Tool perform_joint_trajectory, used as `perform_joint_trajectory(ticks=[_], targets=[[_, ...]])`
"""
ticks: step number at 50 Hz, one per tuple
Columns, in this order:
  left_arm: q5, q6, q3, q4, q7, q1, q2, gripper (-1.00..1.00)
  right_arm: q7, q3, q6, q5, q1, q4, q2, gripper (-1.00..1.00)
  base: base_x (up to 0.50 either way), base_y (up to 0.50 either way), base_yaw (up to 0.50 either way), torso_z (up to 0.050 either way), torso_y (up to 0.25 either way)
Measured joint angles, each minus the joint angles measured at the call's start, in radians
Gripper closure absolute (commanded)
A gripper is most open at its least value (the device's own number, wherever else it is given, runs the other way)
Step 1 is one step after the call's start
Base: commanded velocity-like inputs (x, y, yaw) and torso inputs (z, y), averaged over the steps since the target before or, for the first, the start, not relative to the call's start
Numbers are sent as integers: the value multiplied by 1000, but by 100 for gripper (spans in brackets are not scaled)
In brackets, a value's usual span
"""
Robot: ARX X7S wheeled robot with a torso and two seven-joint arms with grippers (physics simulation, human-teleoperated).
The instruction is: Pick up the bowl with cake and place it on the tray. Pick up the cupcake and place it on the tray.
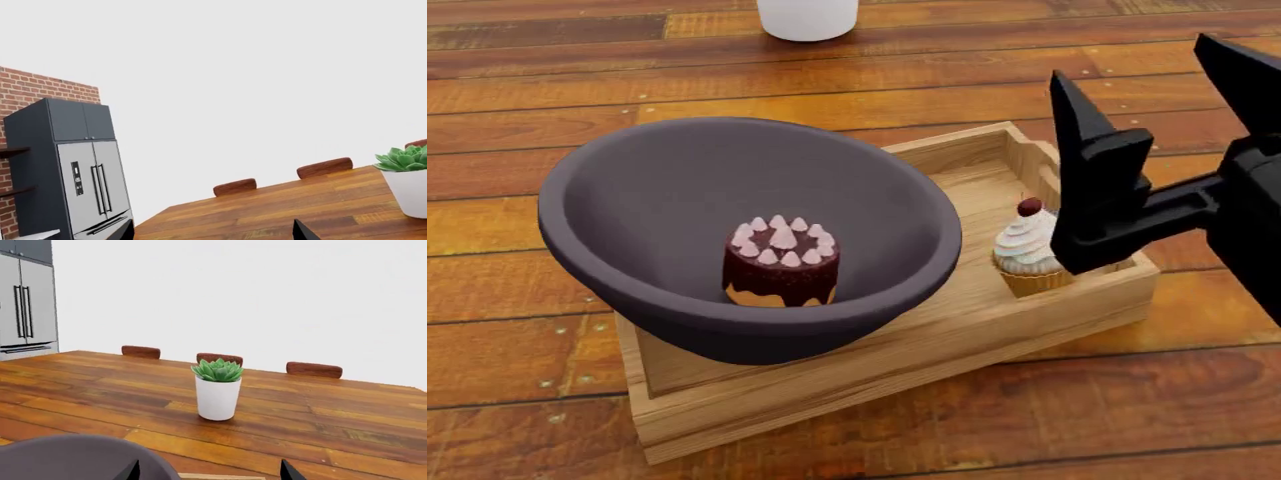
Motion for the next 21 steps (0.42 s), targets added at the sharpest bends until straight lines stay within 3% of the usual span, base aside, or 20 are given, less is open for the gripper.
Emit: perform_joint_trajectory(ticks=[13,21], targets=[[109,0,92,0,55,-106,42,-100,160,205,31,200,-53,-235,98,-100,0,0,0,0,0],[199,52,175,0,66,-160,120,-100,230,477,16,314,-186,-349,96,-100,0,0,0,0,0]])
